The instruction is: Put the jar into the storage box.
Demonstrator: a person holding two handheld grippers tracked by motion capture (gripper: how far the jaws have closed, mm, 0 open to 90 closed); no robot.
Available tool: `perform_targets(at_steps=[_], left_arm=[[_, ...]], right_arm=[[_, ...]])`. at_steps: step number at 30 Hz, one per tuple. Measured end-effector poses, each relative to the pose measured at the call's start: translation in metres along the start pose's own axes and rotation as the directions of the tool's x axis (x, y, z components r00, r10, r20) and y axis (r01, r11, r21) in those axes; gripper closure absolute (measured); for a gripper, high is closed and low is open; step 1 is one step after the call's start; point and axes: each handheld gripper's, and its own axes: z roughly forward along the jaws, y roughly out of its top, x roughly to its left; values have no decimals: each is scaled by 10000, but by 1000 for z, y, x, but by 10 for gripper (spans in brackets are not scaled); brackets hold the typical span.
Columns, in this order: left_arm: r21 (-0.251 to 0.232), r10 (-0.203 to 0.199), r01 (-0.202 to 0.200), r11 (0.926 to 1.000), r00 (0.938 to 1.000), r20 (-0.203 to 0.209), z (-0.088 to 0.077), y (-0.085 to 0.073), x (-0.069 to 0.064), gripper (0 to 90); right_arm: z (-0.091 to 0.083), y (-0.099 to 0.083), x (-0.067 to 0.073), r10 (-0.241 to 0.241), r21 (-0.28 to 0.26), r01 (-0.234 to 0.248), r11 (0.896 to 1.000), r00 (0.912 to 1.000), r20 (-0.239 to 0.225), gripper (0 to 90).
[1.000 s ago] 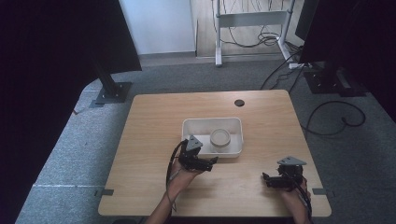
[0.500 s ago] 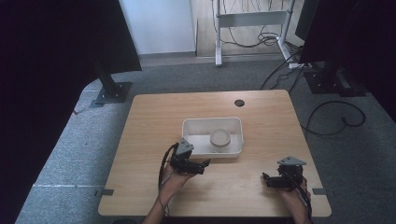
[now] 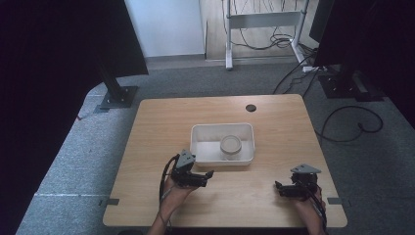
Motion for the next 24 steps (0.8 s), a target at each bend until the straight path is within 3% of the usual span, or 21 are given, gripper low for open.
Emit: perform_targets(at_steps=[17,24], left_arm=[[110,-82,85,9999,9995,-319,-9,-31,7,51],[218,-358,368,9991,9984,-445,-11,-47,11,51]], right_arm=[[0,0,0,-6,-2,6,10000,10000,-1,8],[0,0,0,-3,-2,3,10000,10000,0,8]])
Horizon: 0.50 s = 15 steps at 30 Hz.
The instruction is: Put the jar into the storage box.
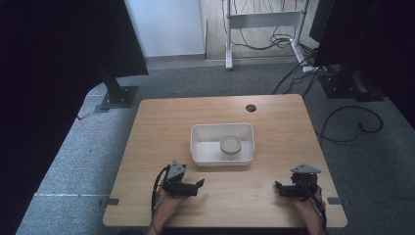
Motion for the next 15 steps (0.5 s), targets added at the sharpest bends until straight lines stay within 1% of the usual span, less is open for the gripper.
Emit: perform_targets(at_steps=[5,11,15], left_arm=[[203,-102,104,9997,9999,-83,1,-11,1,52],[480,-37,49,9988,9997,-254,1,-18,1,51],[756,98,-65,9971,9990,-437,2,-21,1,51]], right_arm=[[0,0,0,-1,-1,1,10000,10000,1,8],[0,0,0,-1,1,1,10000,10000,0,8],[0,0,0,2,-1,-2,10000,10000,2,8]])
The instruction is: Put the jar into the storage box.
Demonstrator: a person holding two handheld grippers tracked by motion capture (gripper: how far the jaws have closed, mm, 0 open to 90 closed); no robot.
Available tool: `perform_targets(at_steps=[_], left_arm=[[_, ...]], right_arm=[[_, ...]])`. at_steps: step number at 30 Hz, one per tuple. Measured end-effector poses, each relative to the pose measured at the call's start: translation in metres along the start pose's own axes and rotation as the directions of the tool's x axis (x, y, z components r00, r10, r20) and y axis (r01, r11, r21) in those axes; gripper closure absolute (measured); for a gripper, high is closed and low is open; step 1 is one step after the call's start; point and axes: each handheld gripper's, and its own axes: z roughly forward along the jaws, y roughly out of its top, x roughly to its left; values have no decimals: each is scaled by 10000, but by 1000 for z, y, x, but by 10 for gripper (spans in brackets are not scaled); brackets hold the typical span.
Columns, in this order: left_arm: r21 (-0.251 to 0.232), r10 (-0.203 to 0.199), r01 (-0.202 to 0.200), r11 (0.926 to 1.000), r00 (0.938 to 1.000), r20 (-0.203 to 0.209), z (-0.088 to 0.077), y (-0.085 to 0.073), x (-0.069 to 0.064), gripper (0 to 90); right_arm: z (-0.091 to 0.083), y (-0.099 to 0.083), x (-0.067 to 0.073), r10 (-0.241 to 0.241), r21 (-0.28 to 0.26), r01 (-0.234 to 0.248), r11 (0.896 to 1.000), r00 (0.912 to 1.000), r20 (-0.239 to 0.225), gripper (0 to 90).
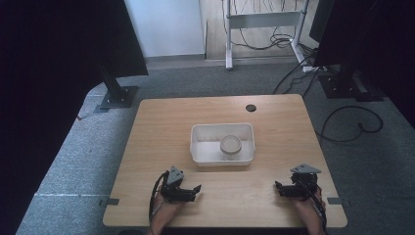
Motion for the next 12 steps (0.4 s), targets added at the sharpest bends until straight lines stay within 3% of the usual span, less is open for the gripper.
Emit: perform_targets(at_steps=[12], left_arm=[[586,396,-382,9975,9990,-224,5,-1,-3,54]], right_arm=[[0,0,0,1,-1,-1,10000,10000,-2,8]])
